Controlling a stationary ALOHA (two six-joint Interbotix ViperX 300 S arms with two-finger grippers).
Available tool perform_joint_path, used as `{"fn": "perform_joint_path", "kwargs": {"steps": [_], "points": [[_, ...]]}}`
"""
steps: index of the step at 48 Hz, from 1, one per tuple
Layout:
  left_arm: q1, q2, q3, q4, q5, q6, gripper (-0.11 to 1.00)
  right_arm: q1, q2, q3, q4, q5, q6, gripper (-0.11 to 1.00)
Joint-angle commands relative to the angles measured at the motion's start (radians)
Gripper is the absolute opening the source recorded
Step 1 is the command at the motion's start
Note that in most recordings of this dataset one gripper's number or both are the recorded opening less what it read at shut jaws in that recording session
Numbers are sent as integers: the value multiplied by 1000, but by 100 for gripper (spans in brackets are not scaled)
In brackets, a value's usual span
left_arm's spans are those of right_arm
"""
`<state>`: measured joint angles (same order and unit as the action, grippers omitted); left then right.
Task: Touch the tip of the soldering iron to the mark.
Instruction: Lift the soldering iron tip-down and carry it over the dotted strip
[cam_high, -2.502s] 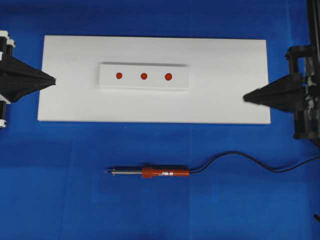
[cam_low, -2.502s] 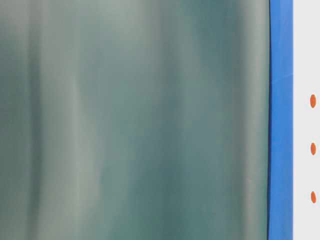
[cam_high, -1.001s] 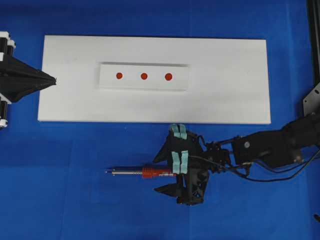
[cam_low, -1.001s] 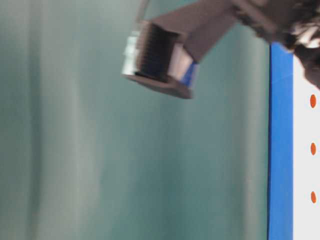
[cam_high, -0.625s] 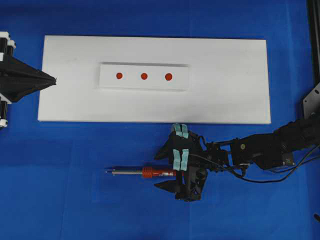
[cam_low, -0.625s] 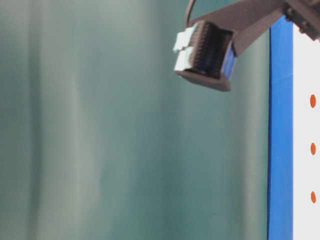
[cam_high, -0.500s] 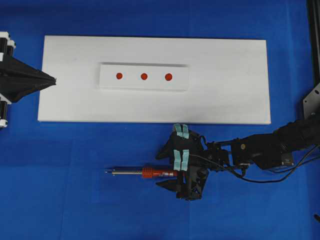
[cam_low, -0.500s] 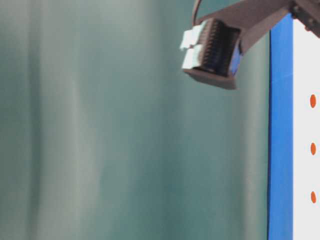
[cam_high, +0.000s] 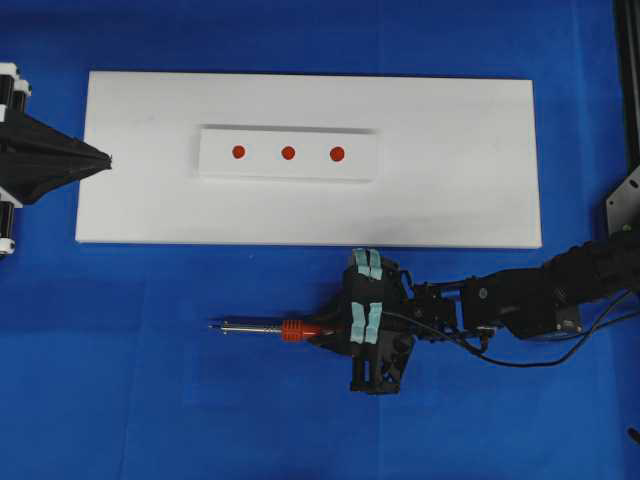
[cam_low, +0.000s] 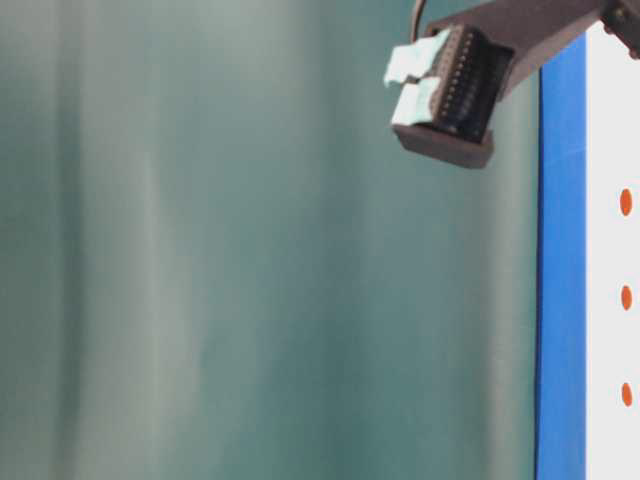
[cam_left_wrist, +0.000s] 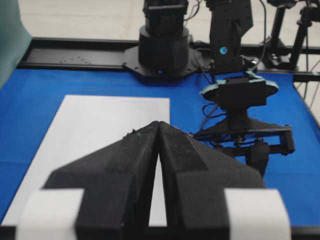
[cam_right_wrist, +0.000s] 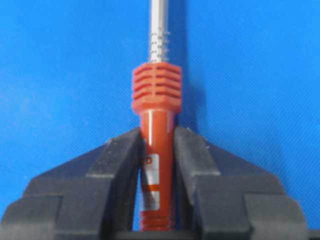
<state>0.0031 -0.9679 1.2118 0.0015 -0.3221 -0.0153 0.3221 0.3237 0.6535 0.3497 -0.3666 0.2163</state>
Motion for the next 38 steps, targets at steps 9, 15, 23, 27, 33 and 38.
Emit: {"fn": "perform_joint_path", "kwargs": {"steps": [9, 15, 23, 27, 33, 38], "points": [[3, 3, -11, 0, -9, 0, 2, 18, -12, -14, 0, -11, 2, 6], [2, 3, -11, 0, -9, 0, 2, 20, -48, -17, -11, 14, -8, 6], [2, 3, -11, 0, -9, 0, 2, 15, -156, -21, -15, 130, -58, 6], [2, 3, -11, 0, -9, 0, 2, 6, -212, -32, -17, 202, -94, 6], [2, 5, -11, 0, -9, 0, 2, -15, -290, -58, -17, 319, -138, 6], [2, 3, -11, 0, -9, 0, 2, -29, -342, -81, -26, 407, -163, 6]]}}
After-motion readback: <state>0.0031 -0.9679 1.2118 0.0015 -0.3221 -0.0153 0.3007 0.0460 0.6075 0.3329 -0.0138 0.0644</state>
